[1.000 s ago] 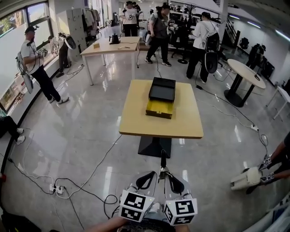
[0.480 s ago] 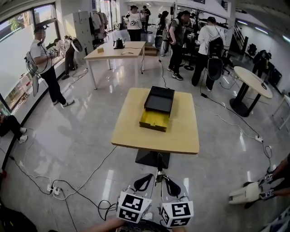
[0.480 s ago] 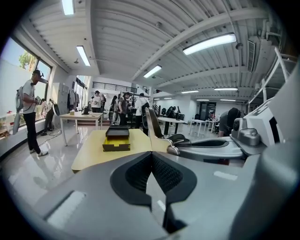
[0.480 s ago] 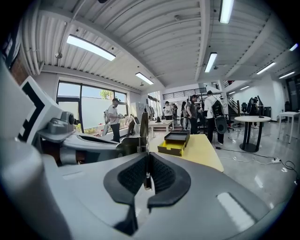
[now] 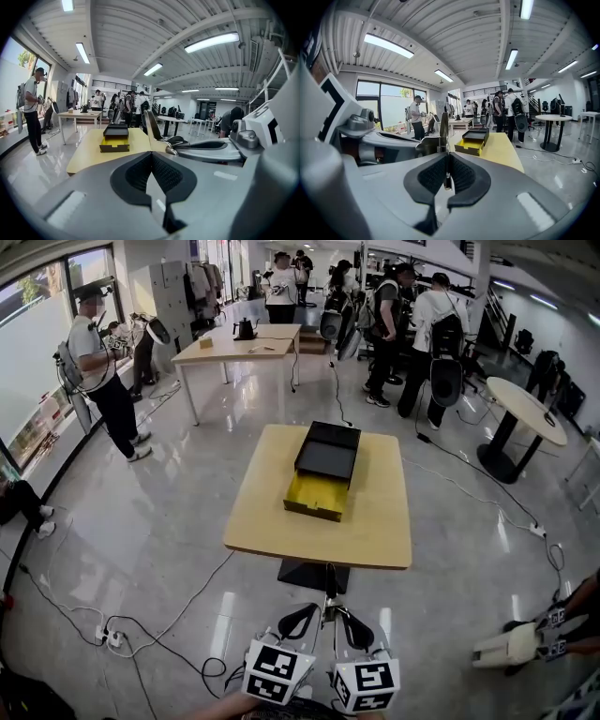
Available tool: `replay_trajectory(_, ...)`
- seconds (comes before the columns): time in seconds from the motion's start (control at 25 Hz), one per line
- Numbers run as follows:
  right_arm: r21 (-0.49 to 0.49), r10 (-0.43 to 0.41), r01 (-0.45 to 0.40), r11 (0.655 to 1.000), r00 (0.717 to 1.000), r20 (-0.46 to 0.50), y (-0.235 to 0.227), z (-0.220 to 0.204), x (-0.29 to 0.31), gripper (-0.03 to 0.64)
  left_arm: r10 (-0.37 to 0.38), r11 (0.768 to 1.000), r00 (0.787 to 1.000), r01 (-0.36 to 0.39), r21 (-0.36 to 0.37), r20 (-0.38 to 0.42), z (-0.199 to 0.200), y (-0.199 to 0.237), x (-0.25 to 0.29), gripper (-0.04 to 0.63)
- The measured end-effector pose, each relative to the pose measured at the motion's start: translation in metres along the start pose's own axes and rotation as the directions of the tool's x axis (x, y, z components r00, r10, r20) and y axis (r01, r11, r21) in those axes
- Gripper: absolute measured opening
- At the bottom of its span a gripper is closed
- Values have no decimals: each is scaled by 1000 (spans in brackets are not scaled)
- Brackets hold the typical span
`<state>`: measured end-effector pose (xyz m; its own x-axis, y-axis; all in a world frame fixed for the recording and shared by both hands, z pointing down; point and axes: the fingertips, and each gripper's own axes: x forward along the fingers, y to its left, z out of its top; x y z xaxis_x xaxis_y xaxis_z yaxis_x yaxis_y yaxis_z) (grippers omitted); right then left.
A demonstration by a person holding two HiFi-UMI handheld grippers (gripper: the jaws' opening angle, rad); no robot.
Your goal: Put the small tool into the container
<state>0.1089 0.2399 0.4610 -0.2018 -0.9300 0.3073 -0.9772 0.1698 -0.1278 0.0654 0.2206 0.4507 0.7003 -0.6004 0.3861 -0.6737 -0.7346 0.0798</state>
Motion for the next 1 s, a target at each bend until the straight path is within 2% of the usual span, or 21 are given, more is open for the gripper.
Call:
replay_trajectory(0.12,-4,-11,11,1000,1000,-8,-8,0,25,8,-20,1000,1000,20,-10,-7,1,15,23,12)
replay_trajectory(0.48,-3,-75,75,997,997,-12,-27,41,134,8,-80,997,997,80,-3,1,43,104,95,12)
replay_trajectory(0.76,-13,-111,111,994,993,-31,-17,74,216,8,-108,994,994,108,-11,8,73,186,127,12)
replay_trajectory(1.0,-53,-134,131,990,989,-62,2,81,272,8,-131,991,991,131,-30,8,73,246,141,12)
